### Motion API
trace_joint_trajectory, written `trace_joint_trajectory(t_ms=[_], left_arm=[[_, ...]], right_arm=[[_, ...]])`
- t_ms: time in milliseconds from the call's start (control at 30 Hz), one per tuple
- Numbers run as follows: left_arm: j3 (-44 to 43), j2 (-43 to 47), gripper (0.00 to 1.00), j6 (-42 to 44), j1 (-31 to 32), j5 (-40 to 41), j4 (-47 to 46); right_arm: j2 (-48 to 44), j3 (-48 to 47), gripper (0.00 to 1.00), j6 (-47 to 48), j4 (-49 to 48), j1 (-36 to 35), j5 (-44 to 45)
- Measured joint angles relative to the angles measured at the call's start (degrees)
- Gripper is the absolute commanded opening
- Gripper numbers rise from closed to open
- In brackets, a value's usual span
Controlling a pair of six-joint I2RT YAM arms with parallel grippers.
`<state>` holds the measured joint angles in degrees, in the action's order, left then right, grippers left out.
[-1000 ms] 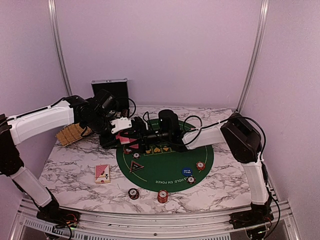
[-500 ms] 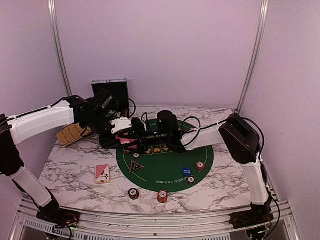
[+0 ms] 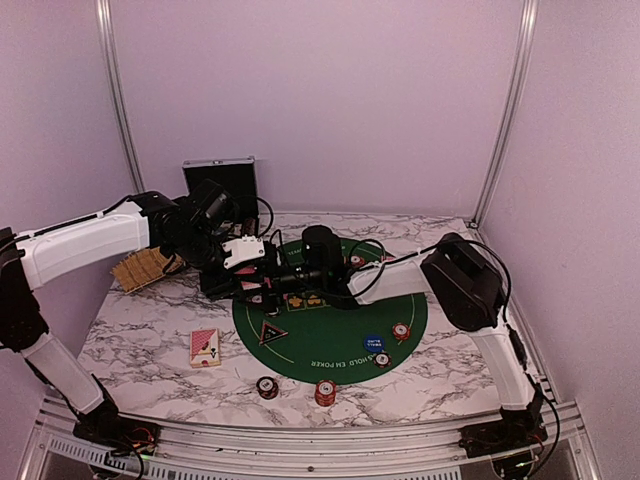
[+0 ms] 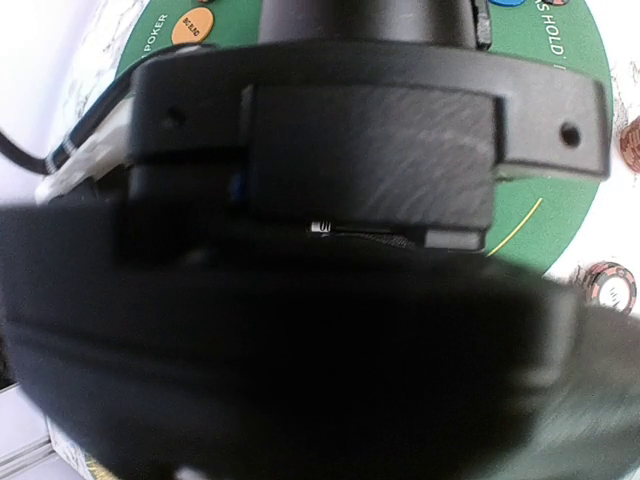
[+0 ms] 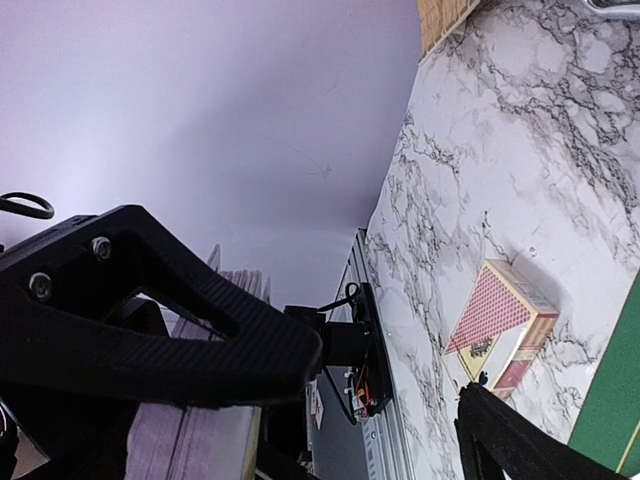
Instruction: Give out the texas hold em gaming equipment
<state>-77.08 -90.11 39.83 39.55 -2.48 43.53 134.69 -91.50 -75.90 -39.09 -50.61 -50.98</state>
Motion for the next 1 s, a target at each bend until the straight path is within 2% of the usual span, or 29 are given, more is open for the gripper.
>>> trace_joint_trajectory(t_ms=[233, 500, 867, 1000], left_arm=[[0.0, 0.0, 0.0, 0.0, 0.2, 0.0, 0.0], [0.0, -0.1, 0.0, 0.0, 0.2, 0.0, 0.1], [0.0, -0.3, 0.0, 0.0, 0.2, 0.1, 0.0], [0.0, -0.3, 0.0, 0.0, 0.2, 0.2, 0.1]], right_arm=[[2.1, -2.8, 0.96, -0.6, 0.1, -0.2, -0.4], [2.6, -3.1, 0.88, -0.4, 0.1, 0.3, -0.6], [-2.0, 4.0, 0.8, 0.0, -1.5, 3.2, -0.4], [-2.6, 4.9, 0.83, 0.3, -2.0, 3.6, -0.3]])
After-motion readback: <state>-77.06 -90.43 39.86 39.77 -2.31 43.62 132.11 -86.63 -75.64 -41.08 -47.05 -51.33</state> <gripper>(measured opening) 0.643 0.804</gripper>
